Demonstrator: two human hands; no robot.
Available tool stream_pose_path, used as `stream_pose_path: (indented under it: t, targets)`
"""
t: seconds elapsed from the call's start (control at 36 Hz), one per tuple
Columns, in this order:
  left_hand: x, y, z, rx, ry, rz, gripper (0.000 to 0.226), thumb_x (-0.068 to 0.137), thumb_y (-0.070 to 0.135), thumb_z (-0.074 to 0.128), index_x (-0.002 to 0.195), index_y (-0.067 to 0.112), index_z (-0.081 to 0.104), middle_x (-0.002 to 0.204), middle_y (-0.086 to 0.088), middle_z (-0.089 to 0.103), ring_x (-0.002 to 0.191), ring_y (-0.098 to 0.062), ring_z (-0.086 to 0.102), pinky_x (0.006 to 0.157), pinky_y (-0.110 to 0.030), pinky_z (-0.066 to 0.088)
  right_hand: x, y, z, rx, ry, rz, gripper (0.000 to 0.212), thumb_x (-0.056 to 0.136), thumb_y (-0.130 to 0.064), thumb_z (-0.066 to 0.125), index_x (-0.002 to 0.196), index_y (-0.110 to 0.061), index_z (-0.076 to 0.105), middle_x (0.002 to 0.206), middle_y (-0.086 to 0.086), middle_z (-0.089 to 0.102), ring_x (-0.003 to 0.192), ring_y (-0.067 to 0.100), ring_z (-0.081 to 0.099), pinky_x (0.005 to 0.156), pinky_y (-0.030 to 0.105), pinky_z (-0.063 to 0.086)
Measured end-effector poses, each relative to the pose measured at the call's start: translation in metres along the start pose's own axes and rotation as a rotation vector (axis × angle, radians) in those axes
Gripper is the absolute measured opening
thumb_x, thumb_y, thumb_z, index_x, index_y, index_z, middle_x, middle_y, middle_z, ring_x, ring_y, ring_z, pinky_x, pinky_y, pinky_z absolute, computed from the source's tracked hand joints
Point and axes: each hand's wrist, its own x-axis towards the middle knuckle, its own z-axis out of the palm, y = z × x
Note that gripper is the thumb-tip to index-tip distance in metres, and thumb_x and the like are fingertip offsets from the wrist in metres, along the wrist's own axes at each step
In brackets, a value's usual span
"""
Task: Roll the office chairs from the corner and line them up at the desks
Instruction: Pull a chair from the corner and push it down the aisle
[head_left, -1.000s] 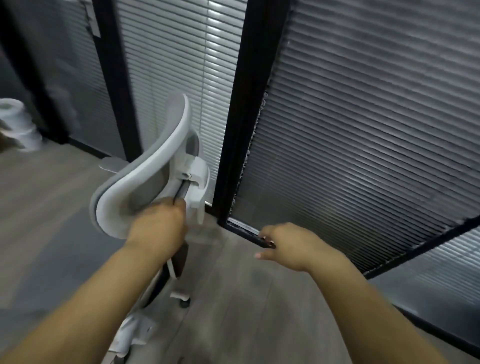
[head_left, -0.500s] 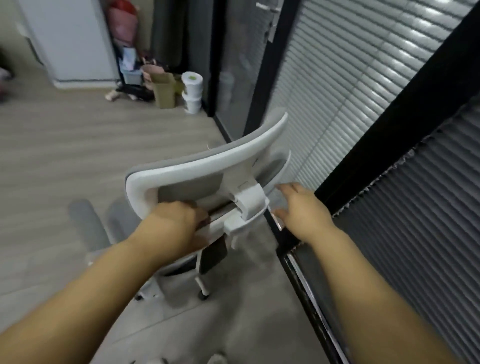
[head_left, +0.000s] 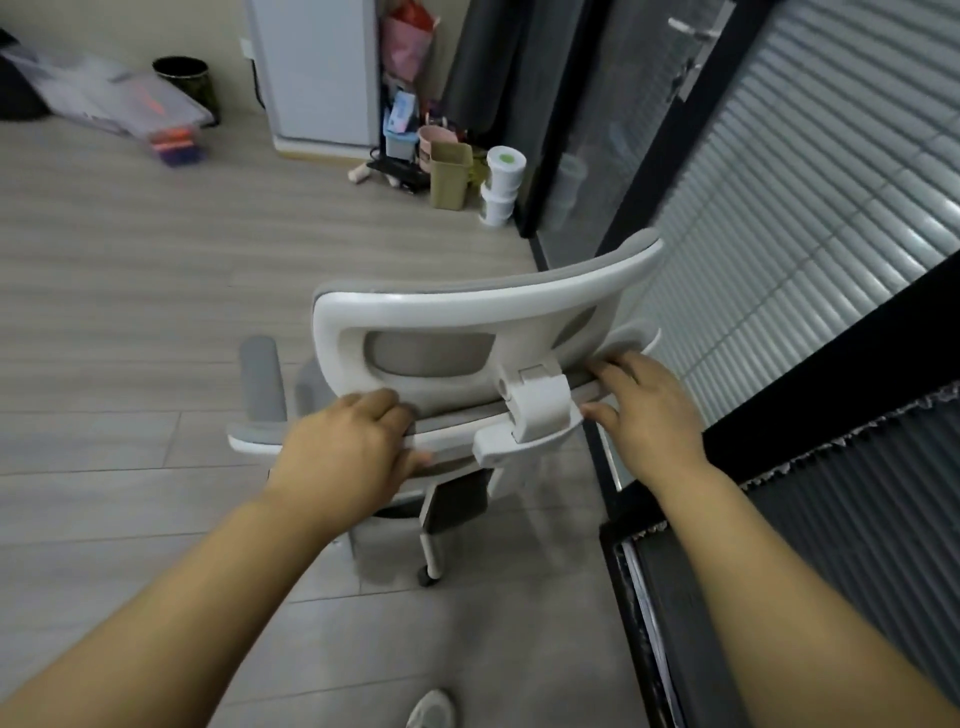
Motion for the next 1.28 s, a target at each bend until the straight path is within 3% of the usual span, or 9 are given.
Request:
stream_pose_path:
  t: [0.14,0.28,0.36,0.44,0.58,0.81,0.94,1.08,1.28]
  targets:
    - [-0.037,-0.025,-0.005,-0.007,0.061,-0.075,0.037,0.074,0.035,0.076,0.095,0.006,0.067,0.088,-0.008,0.063,0.072,-0.031,0.059,0.055,-0.038,0.053,-0.009,-0.042,0.005,0.019,0.009,0.001,0.043,0.071,-0.026,0.078,0.108,-0.007,0.067,0.106,0.015,0.063,0.098,0.039,0.057,0.078,0.044,0.05]
    - [-0.08,-0.06,-0.015,0.017,0.109,-0.136,0.044,0.078,0.044,0.049,0.093,0.005,0.066,0.089,-0.01,0.062,0.068,-0.032,0.055,0.064,-0.036,0.05,-0.02,-0.103,0.009,-0.037,-0.012,-0.035,0.04,0.066,-0.03,0.081,0.098,-0.008,0.071,0.096,0.016,0.067,0.086,0.04,0.061,0.063,0.04,0.05]
    - [-0.111,-0.083,-0.025,0.028,0.117,-0.21,0.037,0.077,0.036,0.066,0.095,0.004,0.066,0.089,-0.012,0.063,0.069,-0.033,0.056,0.064,-0.036,0.05,-0.026,-0.142,0.014,-0.066,-0.008,-0.089,0.037,0.066,-0.032,0.081,0.093,-0.009,0.071,0.09,0.016,0.066,0.082,0.039,0.061,0.062,0.039,0.049]
    - [-0.143,-0.108,-0.039,0.014,0.106,-0.299,0.039,0.07,0.022,0.081,0.098,0.001,0.066,0.092,-0.016,0.063,0.074,-0.038,0.059,0.068,-0.042,0.051,-0.031,-0.186,0.022,-0.04,-0.01,-0.111,0.037,0.077,-0.037,0.071,0.103,-0.011,0.067,0.103,0.014,0.063,0.097,0.035,0.056,0.072,0.04,0.048]
    - [-0.196,-0.14,-0.066,0.036,0.114,-0.384,0.037,0.068,0.019,0.082,0.095,-0.002,0.066,0.089,-0.02,0.064,0.07,-0.041,0.061,0.066,-0.046,0.052,-0.04,-0.249,0.034,0.029,-0.065,-0.197,0.041,0.083,-0.045,0.062,0.112,-0.016,0.063,0.11,0.009,0.059,0.107,0.029,0.052,0.083,0.043,0.049]
    - [-0.295,-0.163,-0.091,0.071,0.162,-0.551,0.037,0.075,0.028,0.069,0.1,0.001,0.064,0.094,-0.018,0.064,0.08,-0.04,0.061,0.074,-0.046,0.051,-0.06,-0.33,0.047,0.088,-0.066,-0.379,0.039,0.075,-0.038,0.074,0.101,-0.009,0.069,0.097,0.018,0.064,0.093,0.039,0.059,0.069,0.04,0.049]
    - [-0.352,-0.161,-0.109,0.089,0.217,-0.686,0.037,0.071,0.022,0.078,0.098,0.001,0.065,0.094,-0.017,0.064,0.082,-0.039,0.061,0.076,-0.046,0.05,-0.067,-0.381,0.05,0.113,-0.111,-0.479,0.043,0.08,-0.042,0.069,0.112,-0.014,0.065,0.109,0.014,0.06,0.104,0.035,0.054,0.073,0.037,0.045]
    - [-0.409,-0.154,-0.123,0.12,0.254,-0.83,0.048,0.079,0.045,0.046,0.098,0.005,0.065,0.092,-0.013,0.063,0.082,-0.036,0.06,0.076,-0.043,0.049,-0.075,-0.43,0.057,0.175,-0.127,-0.63,0.041,0.079,-0.039,0.07,0.11,-0.013,0.064,0.108,0.012,0.061,0.101,0.033,0.054,0.069,0.038,0.045]
    - [-0.478,-0.131,-0.138,0.212,0.375,-1.053,0.05,0.079,0.044,0.044,0.096,0.002,0.065,0.089,-0.013,0.063,0.088,-0.022,0.045,0.081,-0.032,0.036,-0.089,-0.5,0.07,0.224,-0.165,-0.867,0.044,0.081,-0.04,0.067,0.112,-0.01,0.061,0.111,0.012,0.057,0.101,0.033,0.053,0.07,0.038,0.044]
